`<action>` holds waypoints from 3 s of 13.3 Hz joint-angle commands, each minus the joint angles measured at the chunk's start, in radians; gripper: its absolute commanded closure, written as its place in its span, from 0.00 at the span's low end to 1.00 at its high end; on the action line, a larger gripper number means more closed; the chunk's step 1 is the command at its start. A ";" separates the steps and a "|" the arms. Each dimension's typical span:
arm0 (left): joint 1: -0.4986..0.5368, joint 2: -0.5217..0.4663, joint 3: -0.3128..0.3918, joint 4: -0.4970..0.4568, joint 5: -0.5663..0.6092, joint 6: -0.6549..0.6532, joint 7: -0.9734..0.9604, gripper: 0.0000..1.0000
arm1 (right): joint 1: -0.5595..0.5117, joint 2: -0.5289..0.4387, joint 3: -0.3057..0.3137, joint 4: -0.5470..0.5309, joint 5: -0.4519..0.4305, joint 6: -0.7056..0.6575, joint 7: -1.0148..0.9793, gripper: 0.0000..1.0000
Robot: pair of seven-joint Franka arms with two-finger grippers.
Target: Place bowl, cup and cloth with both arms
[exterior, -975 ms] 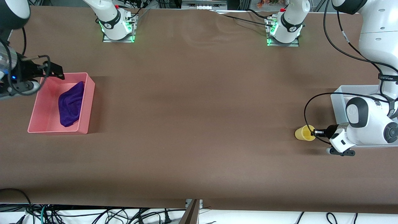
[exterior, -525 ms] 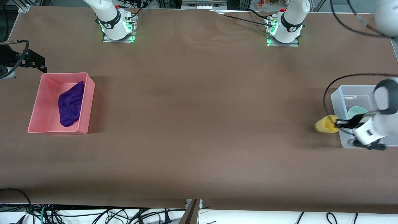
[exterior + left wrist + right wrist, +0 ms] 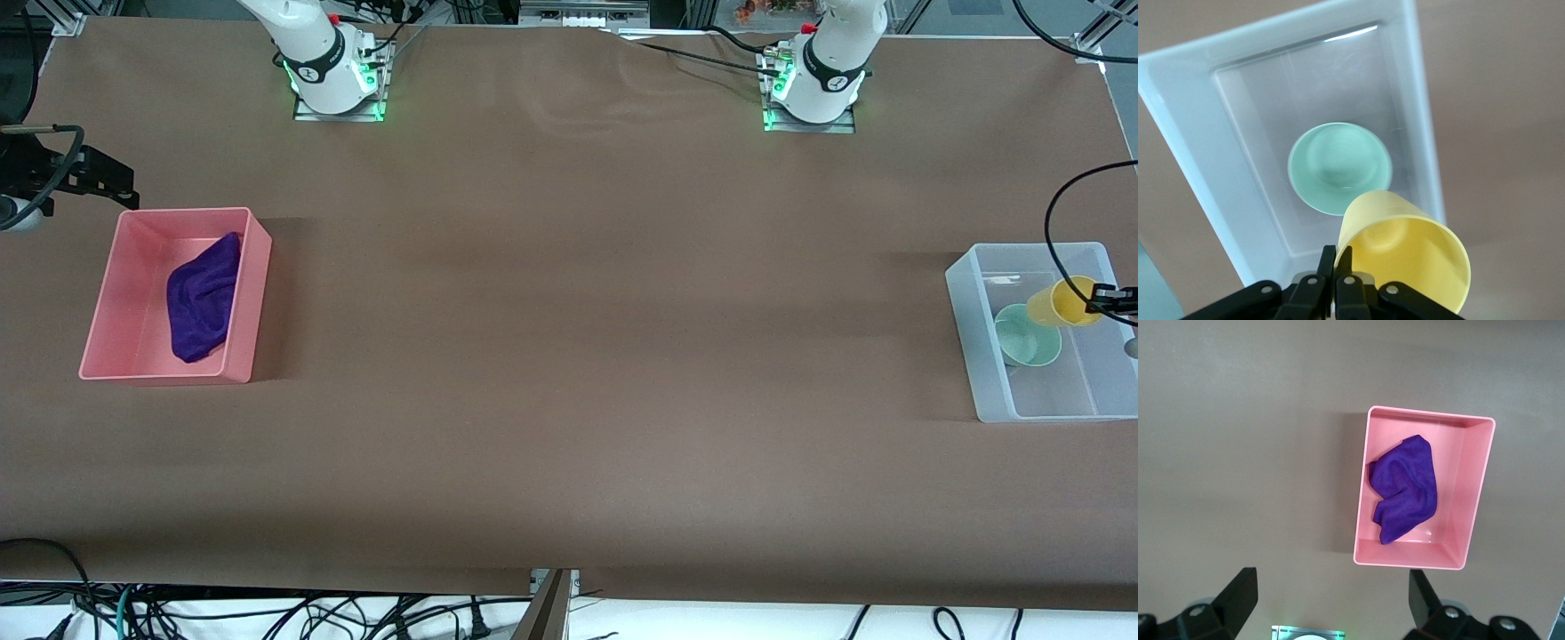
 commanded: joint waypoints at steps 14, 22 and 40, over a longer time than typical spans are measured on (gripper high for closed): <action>0.038 -0.123 -0.260 0.069 -0.054 -0.158 -0.060 0.00 | 0.006 0.018 0.007 0.009 0.007 -0.007 0.018 0.00; -0.219 -0.314 -0.258 0.085 -0.140 -0.387 -0.433 0.00 | 0.004 0.018 0.005 0.009 0.008 -0.006 0.019 0.00; -0.510 -0.565 0.070 -0.293 -0.245 -0.063 -0.582 0.00 | -0.002 0.019 0.002 0.009 0.011 -0.006 0.017 0.00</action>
